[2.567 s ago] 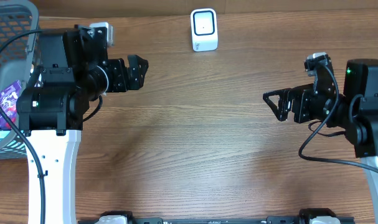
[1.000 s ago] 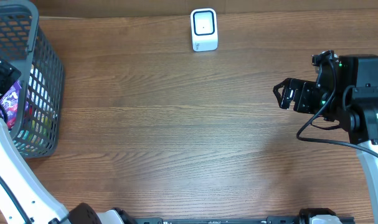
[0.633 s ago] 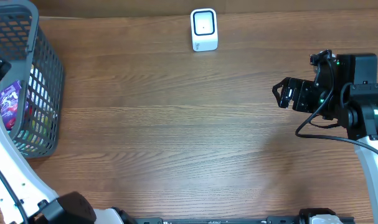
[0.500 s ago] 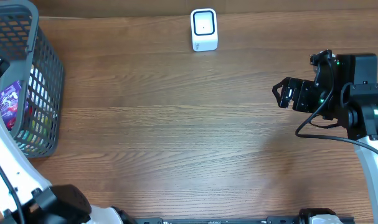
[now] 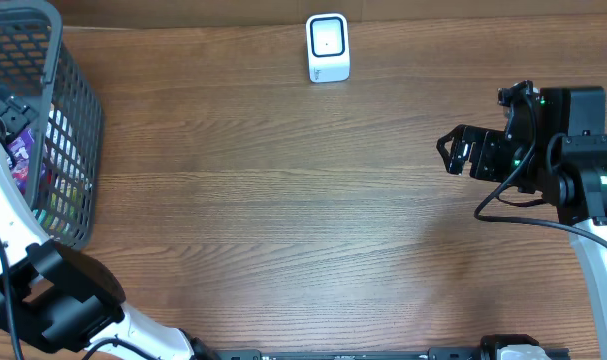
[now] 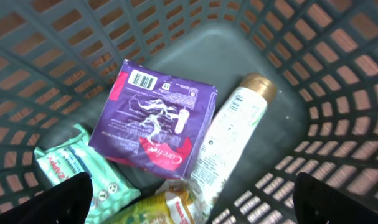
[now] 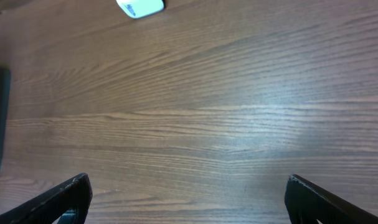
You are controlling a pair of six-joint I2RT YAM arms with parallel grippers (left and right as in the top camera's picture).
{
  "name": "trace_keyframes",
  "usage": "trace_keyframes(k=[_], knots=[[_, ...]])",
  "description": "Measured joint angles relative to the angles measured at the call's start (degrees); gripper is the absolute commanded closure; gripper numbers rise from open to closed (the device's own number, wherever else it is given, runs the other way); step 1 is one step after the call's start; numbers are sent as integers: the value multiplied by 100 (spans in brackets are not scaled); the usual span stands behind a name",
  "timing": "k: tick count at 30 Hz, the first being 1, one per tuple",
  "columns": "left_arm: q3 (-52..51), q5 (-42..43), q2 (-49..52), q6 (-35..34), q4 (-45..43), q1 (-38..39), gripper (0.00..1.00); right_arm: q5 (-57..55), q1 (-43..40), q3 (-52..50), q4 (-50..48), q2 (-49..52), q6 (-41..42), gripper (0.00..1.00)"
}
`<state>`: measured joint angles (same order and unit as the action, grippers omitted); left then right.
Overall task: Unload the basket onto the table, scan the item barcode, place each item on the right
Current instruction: 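Lower left gripper into basket and grasp the purple pad pack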
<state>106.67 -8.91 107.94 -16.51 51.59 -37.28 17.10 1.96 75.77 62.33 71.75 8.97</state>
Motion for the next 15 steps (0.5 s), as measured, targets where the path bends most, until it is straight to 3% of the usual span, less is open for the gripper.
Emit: trace_keyframes(k=[15], knots=[[11, 4, 940, 44, -76, -103, 3, 0, 0, 0, 39, 0, 0, 0]])
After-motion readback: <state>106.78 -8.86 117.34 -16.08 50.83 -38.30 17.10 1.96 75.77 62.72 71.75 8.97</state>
